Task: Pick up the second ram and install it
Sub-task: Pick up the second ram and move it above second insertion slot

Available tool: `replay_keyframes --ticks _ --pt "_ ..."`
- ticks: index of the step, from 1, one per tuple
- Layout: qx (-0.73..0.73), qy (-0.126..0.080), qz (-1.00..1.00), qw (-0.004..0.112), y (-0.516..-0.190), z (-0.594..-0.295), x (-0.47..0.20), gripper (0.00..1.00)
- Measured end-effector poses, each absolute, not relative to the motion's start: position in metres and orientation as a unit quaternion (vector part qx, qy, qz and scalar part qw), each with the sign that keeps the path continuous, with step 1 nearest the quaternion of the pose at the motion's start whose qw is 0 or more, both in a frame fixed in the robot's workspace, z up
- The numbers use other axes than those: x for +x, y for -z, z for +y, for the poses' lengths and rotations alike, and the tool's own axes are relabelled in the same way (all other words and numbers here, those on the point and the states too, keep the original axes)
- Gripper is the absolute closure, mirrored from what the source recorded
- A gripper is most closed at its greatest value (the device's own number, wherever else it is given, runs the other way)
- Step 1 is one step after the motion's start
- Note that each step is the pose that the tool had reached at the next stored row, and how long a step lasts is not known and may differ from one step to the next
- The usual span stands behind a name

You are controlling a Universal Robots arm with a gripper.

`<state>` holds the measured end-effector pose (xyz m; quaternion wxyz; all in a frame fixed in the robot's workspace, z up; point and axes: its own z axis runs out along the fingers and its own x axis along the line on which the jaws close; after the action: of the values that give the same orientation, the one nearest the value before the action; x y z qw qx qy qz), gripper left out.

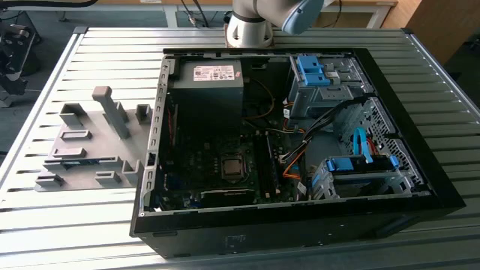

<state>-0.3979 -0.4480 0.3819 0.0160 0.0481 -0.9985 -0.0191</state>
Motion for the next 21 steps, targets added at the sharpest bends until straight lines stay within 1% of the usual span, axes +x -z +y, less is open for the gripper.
replay_keyframes --ticks 21 --pt "0.216 0.016 -0.976 0.019 -0.3804 -0.448 -0.398 0.89"
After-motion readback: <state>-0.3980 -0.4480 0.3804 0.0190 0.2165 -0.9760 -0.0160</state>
